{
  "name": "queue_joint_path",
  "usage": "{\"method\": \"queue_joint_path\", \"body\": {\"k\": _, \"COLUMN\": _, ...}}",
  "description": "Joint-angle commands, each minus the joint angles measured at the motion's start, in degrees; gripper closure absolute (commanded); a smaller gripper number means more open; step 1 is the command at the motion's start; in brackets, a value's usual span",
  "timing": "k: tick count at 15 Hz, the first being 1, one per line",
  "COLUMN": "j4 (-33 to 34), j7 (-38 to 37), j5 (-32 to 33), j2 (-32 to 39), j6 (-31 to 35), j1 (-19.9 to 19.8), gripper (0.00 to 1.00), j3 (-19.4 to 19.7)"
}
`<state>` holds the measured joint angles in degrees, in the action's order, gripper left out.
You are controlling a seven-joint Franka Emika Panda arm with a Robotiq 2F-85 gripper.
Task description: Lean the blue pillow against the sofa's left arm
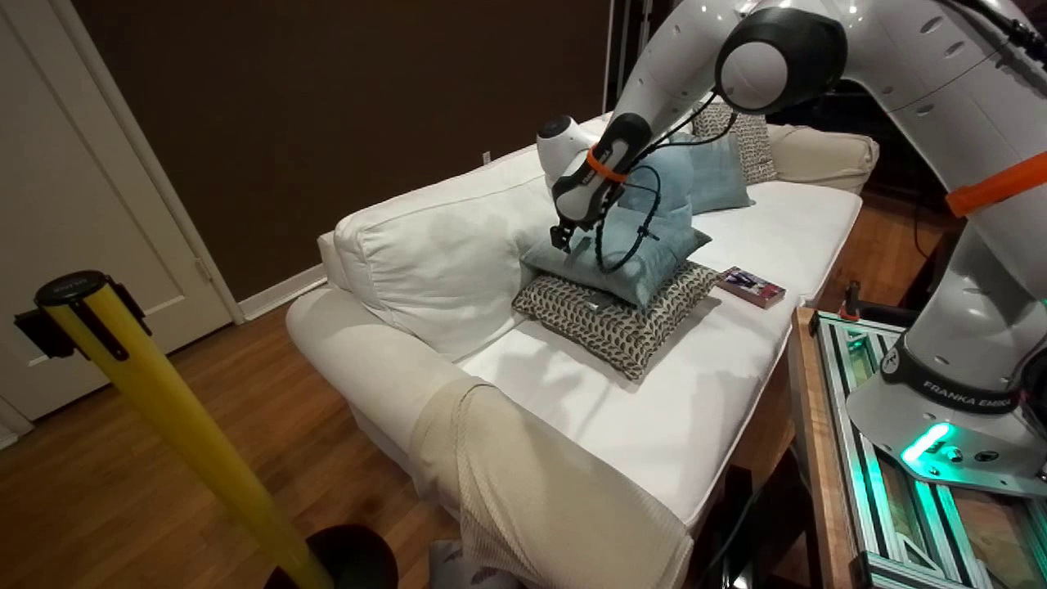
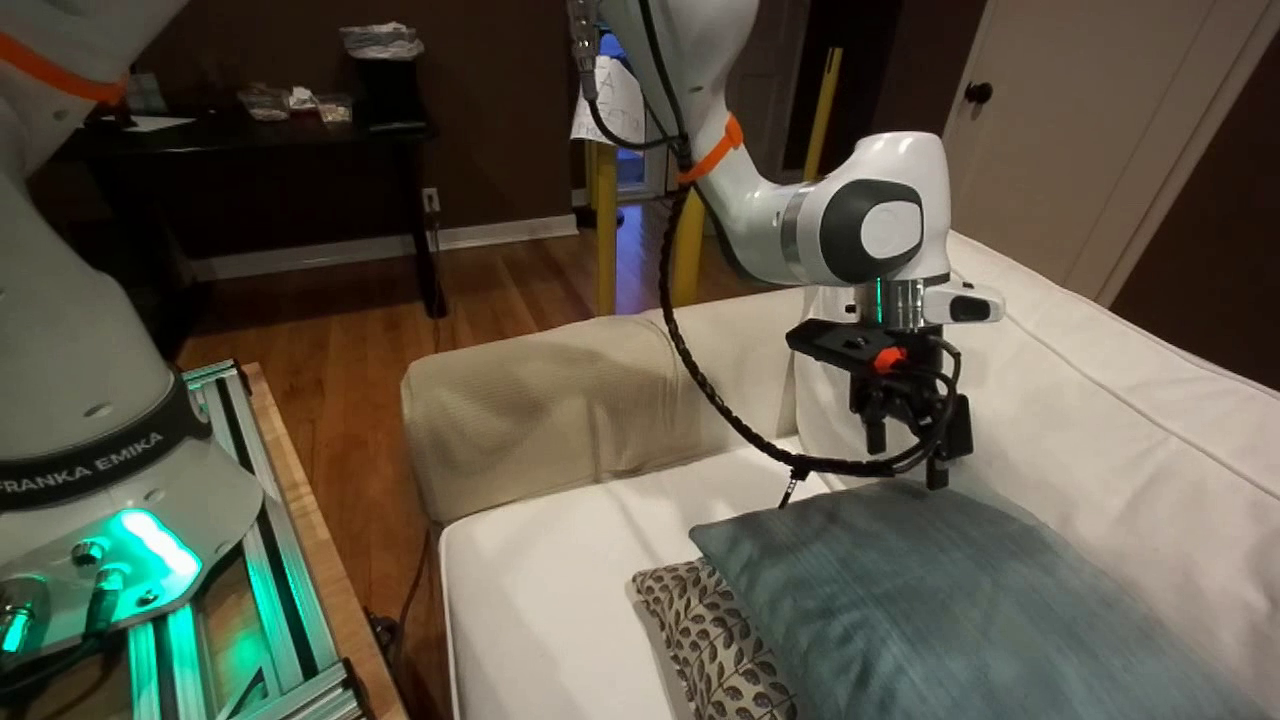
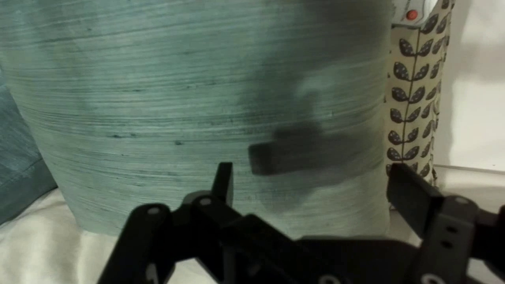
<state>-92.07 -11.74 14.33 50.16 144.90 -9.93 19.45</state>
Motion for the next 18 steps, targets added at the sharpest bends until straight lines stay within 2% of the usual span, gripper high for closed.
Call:
{"method": "queue_joint_path", "body": {"k": 1, "j4": 6.9, "j7": -2.2, "j5": 0.7, "j2": 7.4, "j6": -2.5, "j1": 0.6, "gripper": 0.25, "j3": 2.9}}
{"method": "queue_joint_path", "body": {"k": 2, "j4": 8.0, "j7": -2.5, "j5": 0.6, "j2": 8.7, "j6": -3.2, "j1": 0.6, "gripper": 0.26, "j3": 3.5}}
{"method": "queue_joint_path", "body": {"k": 3, "j4": 9.0, "j7": -2.7, "j5": 0.6, "j2": 9.9, "j6": -4.0, "j1": 0.6, "gripper": 0.32, "j3": 4.1}}
{"method": "queue_joint_path", "body": {"k": 6, "j4": 11.7, "j7": -3.0, "j5": 0.5, "j2": 11.8, "j6": -6.4, "j1": 0.5, "gripper": 0.57, "j3": 4.5}}
{"method": "queue_joint_path", "body": {"k": 8, "j4": 12.6, "j7": -3.2, "j5": 0.5, "j2": 11.7, "j6": -8.2, "j1": 0.6, "gripper": 0.69, "j3": 4.2}}
{"method": "queue_joint_path", "body": {"k": 12, "j4": 12.2, "j7": -3.6, "j5": 0.7, "j2": 10.0, "j6": -11.0, "j1": 1.5, "gripper": 0.98, "j3": 3.8}}
{"method": "queue_joint_path", "body": {"k": 14, "j4": 11.8, "j7": -3.5, "j5": 0.6, "j2": 9.2, "j6": -11.2, "j1": 1.6, "gripper": 1.0, "j3": 3.5}}
{"method": "queue_joint_path", "body": {"k": 18, "j4": 10.4, "j7": -3.1, "j5": 0.2, "j2": 7.0, "j6": -10.4, "j1": 1.5, "gripper": 0.99, "j3": 2.9}}
